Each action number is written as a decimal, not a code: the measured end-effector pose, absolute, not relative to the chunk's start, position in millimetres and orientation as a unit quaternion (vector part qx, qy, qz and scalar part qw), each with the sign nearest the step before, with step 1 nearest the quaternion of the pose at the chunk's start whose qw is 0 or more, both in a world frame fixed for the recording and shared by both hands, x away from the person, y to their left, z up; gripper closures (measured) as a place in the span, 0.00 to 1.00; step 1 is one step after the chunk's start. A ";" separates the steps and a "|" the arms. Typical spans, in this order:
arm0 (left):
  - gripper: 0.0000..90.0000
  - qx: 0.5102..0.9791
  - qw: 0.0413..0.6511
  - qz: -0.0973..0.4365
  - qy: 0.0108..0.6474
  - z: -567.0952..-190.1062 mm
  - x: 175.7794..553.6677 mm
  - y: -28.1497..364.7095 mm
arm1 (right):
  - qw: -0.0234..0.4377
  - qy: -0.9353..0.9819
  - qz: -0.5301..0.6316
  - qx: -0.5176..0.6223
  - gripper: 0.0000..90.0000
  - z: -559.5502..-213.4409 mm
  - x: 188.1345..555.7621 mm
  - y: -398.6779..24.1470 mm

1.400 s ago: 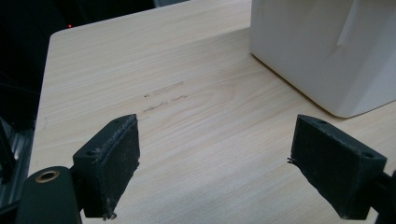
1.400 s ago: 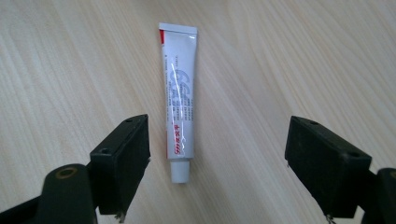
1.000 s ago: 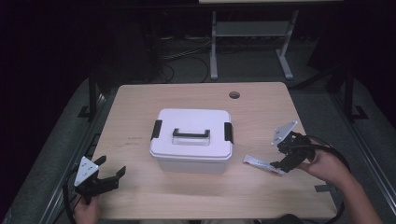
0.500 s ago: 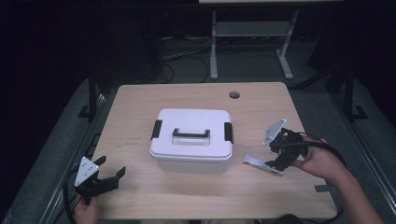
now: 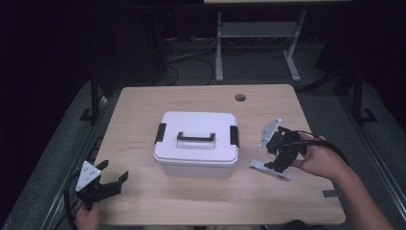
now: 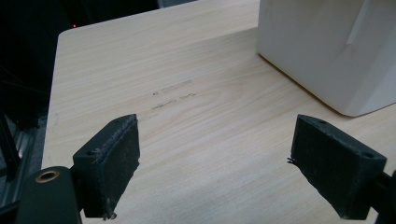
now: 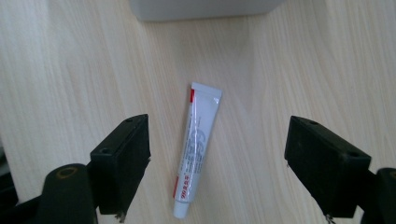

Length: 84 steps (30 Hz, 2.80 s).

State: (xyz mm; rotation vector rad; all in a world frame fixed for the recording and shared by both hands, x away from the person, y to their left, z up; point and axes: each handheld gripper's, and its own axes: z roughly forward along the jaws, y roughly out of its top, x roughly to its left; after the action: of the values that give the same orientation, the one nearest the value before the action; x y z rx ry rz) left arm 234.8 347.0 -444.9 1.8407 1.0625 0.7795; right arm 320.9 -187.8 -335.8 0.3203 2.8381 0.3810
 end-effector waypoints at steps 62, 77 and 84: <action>0.17 0.729 0.433 0.309 0.431 -445.0 236.2 352.3 | 0.105 0.984 0.139 0.039 0.19 -274.3 340.5 -70.6; 0.17 0.727 0.435 0.310 0.432 -445.0 236.2 353.0 | 0.097 0.985 0.139 0.026 0.17 -273.2 346.3 -48.5; 0.17 0.726 0.436 0.310 0.433 -444.8 235.8 354.3 | 0.099 0.986 0.136 0.021 0.18 -272.9 348.3 -37.5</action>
State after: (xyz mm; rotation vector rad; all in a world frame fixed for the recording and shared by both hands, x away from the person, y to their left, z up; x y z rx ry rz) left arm 235.8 354.3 -444.8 1.8067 1.0766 0.7716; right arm 348.3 -37.5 -272.9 0.0616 2.9148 0.4010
